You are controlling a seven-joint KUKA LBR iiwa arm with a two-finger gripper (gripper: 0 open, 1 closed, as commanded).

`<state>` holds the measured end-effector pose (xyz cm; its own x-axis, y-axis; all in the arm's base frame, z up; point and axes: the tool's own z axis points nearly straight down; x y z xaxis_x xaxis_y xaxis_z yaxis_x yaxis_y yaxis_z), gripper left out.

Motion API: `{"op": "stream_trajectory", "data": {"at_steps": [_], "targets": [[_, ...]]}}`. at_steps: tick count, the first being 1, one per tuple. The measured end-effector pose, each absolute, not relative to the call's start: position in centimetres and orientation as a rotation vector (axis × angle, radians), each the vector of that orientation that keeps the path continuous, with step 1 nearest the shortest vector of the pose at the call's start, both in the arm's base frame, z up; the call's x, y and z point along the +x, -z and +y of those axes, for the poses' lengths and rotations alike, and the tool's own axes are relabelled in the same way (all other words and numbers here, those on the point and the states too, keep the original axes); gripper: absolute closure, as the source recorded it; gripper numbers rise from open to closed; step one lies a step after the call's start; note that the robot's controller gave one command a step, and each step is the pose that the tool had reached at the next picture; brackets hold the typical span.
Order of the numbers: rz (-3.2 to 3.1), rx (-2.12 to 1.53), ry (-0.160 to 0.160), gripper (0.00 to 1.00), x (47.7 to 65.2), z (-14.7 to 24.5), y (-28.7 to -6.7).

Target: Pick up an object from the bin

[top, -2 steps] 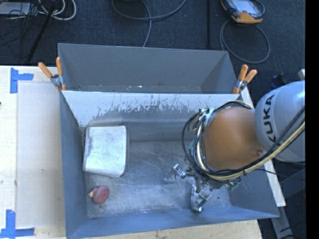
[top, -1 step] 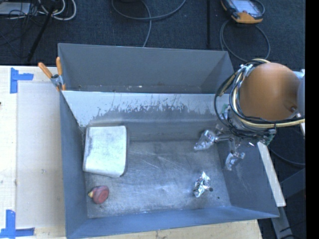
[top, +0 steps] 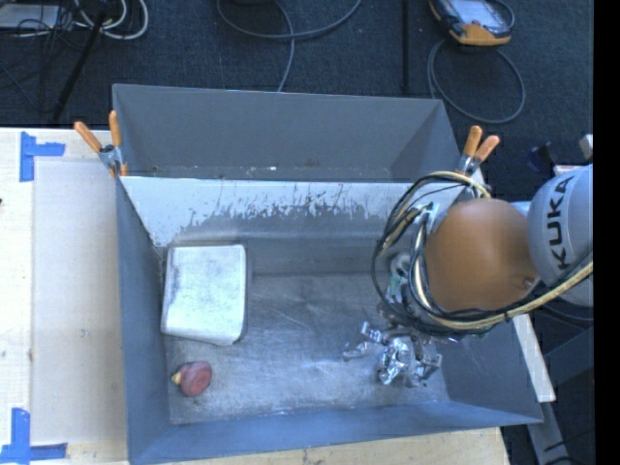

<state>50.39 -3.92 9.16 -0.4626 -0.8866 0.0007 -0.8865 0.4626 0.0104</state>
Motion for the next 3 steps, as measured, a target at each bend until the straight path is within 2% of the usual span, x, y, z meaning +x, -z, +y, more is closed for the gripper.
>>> {"op": "stream_trajectory", "data": {"at_steps": [1,2,3], "targets": [[-2.691,1.618,0.005,1.0,50.6,-4.1,-9.4],[-2.664,1.677,-0.003,1.0,49.3,0.0,-24.2],[-2.635,1.699,0.008,1.0,47.4,-1.3,-18.3]]}}
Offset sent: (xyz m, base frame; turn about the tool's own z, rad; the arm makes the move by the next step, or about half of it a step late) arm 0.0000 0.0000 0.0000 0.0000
